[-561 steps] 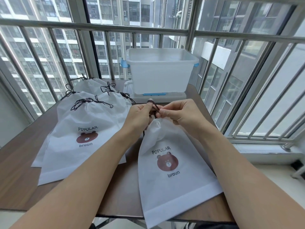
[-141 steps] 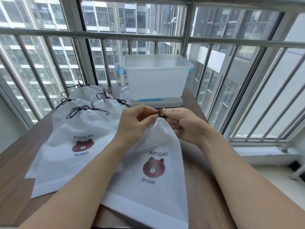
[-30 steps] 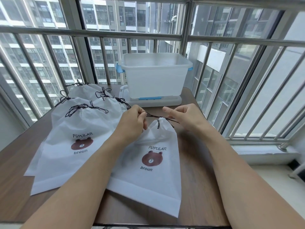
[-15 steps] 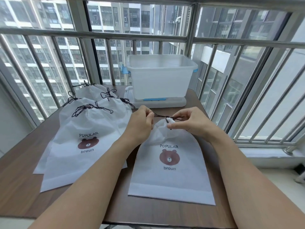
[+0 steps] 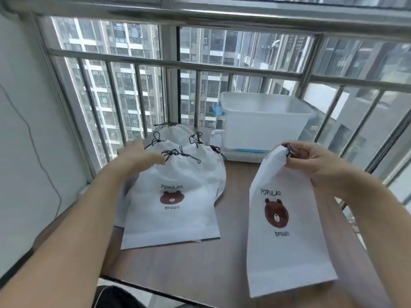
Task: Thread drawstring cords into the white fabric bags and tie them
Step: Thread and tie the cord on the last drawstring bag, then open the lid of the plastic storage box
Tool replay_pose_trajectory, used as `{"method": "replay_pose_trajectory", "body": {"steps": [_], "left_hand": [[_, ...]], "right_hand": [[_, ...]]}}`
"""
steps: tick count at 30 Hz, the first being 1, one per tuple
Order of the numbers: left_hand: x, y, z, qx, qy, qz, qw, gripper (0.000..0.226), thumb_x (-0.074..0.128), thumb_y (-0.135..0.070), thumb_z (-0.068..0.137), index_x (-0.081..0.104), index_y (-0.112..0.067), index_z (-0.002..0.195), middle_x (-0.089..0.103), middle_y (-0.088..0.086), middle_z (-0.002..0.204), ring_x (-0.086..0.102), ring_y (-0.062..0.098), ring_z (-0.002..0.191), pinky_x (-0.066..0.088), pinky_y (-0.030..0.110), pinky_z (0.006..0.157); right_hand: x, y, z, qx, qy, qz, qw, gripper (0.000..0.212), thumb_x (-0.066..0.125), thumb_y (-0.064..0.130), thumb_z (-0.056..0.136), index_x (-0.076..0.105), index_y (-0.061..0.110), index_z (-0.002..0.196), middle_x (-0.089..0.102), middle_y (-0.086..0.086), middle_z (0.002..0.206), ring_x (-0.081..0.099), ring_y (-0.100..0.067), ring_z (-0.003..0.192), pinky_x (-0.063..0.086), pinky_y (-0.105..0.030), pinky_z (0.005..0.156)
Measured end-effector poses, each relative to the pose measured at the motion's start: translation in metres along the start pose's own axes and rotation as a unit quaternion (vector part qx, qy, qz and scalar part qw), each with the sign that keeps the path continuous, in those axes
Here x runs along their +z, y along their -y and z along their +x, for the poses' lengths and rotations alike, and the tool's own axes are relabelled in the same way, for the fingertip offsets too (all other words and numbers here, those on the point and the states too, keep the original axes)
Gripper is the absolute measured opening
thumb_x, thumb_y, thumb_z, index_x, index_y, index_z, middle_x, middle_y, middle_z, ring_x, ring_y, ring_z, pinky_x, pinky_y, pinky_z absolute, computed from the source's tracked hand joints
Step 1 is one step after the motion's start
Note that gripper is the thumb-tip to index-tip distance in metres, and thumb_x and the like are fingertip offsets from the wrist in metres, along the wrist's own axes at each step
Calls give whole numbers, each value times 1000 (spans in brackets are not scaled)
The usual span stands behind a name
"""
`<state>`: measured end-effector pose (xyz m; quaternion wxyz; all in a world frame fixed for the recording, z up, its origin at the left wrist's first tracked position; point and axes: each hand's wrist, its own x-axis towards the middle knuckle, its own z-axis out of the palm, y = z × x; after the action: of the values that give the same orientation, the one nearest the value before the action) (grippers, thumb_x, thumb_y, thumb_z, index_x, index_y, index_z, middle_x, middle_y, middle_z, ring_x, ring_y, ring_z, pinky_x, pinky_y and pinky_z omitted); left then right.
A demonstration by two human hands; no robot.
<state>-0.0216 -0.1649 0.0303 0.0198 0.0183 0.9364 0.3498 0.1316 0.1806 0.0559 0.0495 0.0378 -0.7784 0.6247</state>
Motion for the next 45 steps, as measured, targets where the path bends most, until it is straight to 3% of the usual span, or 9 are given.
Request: {"method": "replay_pose_trajectory", "body": {"steps": [7, 13, 16, 20, 25, 32, 38, 41, 45], "left_hand": [[27, 29, 15, 66, 42, -107, 991, 60, 84, -36, 67, 58, -22, 119, 67, -1, 102, 64, 15, 88, 54, 26, 73], [23, 20, 34, 24, 67, -92, 993, 51, 79, -46, 75, 49, -21, 108, 55, -8, 99, 53, 9, 84, 41, 20, 61], [2, 19, 60, -7, 119, -91, 989, 79, 68, -61, 74, 46, -13, 134, 52, 2, 131, 53, 18, 109, 48, 32, 81], [9, -1, 73, 16, 123, -211, 970, 54, 56, -54, 91, 49, -17, 131, 55, 2, 132, 54, 14, 109, 42, 28, 81], [42, -15, 72, 7, 141, -242, 960, 68, 44, -67, 93, 46, -24, 145, 44, 4, 152, 41, 28, 139, 27, 44, 117], [48, 2, 90, 20, 198, -311, 929, 85, 69, -76, 66, 57, -27, 135, 49, 1, 148, 45, 23, 136, 29, 45, 118], [34, -12, 29, 9, 294, -403, 866, 39, 62, -50, 86, 79, -15, 91, 73, 11, 102, 71, 24, 89, 56, 38, 84], [26, -39, 14, 52, 295, -428, 853, 38, 54, -39, 96, 81, -20, 78, 74, 9, 91, 72, 21, 79, 58, 33, 71], [8, -103, 9, 110, 282, -434, 849, 39, 57, -46, 92, 77, -14, 99, 75, 12, 105, 73, 24, 91, 58, 30, 71]], "right_hand": [[117, -11, 85, -27, -42, -99, 994, 2, 74, 20, 93, 74, 21, 93, 63, 8, 76, 54, -7, 68, 47, -25, 66], [158, -33, 93, 33, -187, -377, 906, 107, 71, 68, 71, 23, 22, 155, 22, -7, 158, 18, -31, 146, 29, -47, 117], [156, -37, 80, 115, -124, -360, 918, 146, 76, 82, 53, -2, 20, 160, -2, -7, 167, -5, -31, 154, 14, -51, 124], [166, -64, 78, 130, -113, -313, 934, 166, 77, 84, 24, 2, 19, 158, 19, -12, 160, 20, -35, 148, 26, -49, 121], [177, -92, 91, 48, -186, -300, 934, 148, 85, 69, 40, 10, 18, 157, 36, -9, 152, 32, -31, 141, 33, -44, 116], [170, -93, 120, 31, -170, -269, 947, 144, 81, 61, 56, -7, 17, 160, 13, -5, 166, 19, -30, 150, 26, -47, 120], [155, -79, 140, 24, -129, -187, 974, 117, 80, 45, 65, 10, 30, 158, 31, -2, 161, 35, -25, 145, 31, -50, 119], [137, -59, 144, -26, -89, -152, 984, 69, 74, 23, 82, 39, 16, 141, 53, -11, 137, 54, -27, 127, 44, -42, 109], [95, 0, 135, -68, -73, 20, 995, 40, 74, 13, 77, 62, 3, 114, 72, 0, 99, 68, -15, 95, 56, -36, 90]]}}
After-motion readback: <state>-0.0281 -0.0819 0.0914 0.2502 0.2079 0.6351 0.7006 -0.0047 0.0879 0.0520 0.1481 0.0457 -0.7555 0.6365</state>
